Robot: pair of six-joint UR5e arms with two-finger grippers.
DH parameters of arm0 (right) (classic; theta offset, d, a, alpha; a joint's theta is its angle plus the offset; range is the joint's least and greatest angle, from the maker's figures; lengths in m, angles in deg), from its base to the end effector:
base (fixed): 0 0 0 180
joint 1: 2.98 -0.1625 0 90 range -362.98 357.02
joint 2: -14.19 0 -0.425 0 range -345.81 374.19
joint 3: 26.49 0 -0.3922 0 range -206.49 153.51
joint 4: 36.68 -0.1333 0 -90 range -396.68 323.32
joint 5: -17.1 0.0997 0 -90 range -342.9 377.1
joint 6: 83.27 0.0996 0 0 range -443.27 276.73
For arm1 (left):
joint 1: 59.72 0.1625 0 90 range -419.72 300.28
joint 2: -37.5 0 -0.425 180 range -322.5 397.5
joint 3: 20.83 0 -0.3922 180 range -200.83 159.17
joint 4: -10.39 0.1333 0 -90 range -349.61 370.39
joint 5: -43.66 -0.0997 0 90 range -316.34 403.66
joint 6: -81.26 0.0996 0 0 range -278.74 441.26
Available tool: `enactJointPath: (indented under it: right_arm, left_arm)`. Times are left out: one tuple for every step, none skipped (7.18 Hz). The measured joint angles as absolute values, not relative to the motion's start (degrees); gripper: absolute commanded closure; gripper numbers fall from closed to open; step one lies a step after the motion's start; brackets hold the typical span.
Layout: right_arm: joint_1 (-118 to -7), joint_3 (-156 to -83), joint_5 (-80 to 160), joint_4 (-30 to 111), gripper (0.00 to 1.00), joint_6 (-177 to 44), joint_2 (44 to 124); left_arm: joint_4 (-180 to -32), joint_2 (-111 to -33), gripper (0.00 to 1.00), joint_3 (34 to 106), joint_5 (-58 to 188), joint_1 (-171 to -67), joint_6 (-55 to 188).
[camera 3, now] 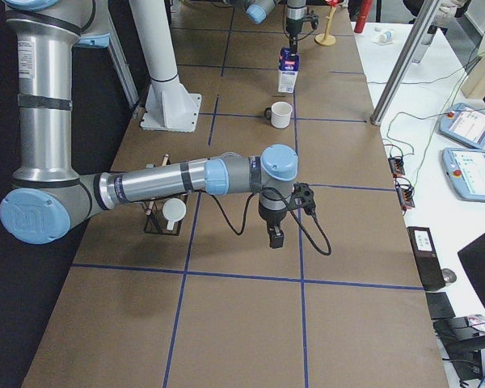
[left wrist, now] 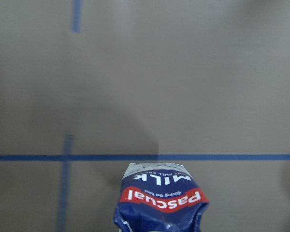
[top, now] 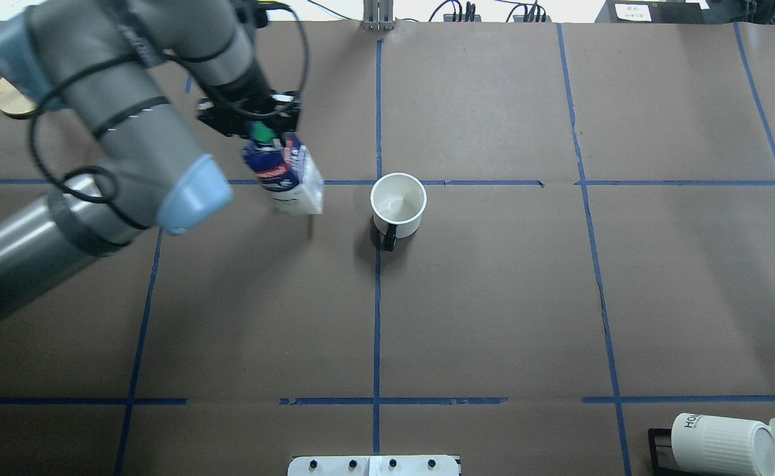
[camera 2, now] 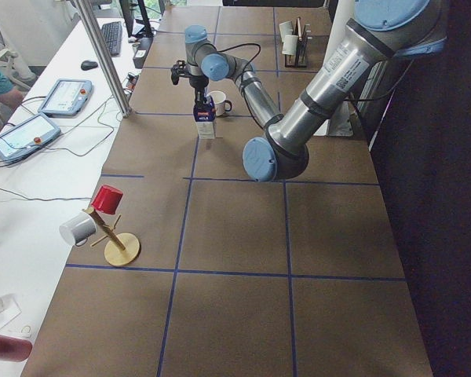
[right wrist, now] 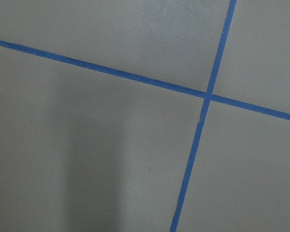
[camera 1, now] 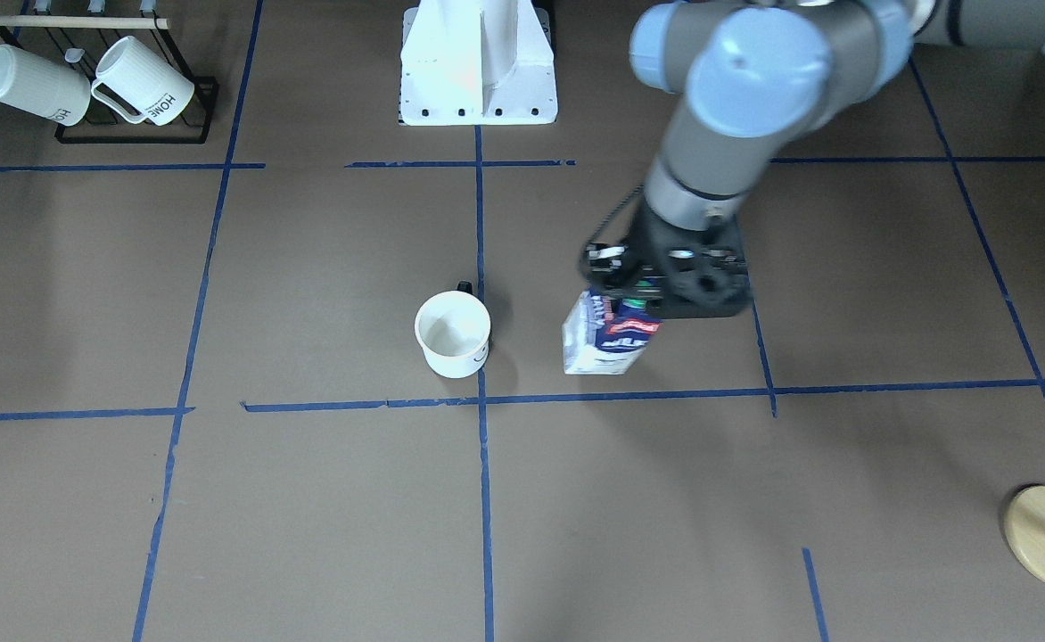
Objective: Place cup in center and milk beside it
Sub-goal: 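Carry the milk carton with the left gripper beside the white mug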
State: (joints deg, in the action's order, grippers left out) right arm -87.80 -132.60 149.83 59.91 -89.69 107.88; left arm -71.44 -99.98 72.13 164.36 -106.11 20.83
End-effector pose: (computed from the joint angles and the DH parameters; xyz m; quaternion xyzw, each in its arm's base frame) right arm 0.0237 -0.4663 0.5649 0.0513 -0.3633 -0.1124 0.9234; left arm 0.4193 -0.5597 0.1437 0.0194 0.4260 -0.0371 0.9037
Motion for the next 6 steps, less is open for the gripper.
enactJointPath:
  right_arm:
    - [-87.8, -132.6, 149.87, 59.91, 0.0, -89.69, 107.89]
    - [-87.8, -132.51, 149.88, 59.92, 0.0, -89.66, 107.89]
    - [-87.8, -132.42, 149.89, 59.91, 0.0, -89.65, 107.89]
    - [-87.8, -132.33, 149.9, 59.91, 0.0, -89.67, 107.89]
    - [-87.8, -132.28, 149.88, 59.94, 0.0, -89.66, 107.89]
    - [-87.8, -132.22, 149.82, 59.97, 0.0, -89.64, 107.89]
  left_arm:
    - [-71.43, -103.45, 0.63, 69.22, 163.17, -104.16, 19.14]
    - [-71.43, -105.09, 0.63, 67.66, 161.93, -103.13, 18.47]
    - [-71.43, -105.52, 0.63, 67.08, 161.33, -102.66, 18.25]
    - [-71.43, -105.56, 0.62, 66.87, 160.88, -102.14, 18.18]
    - [-71.43, -105.53, 0.54, 66.77, 160.34, -101.39, 18.16]
    - [-71.42, -105.46, 0.35, 66.74, 160.02, -100.9, 18.15]
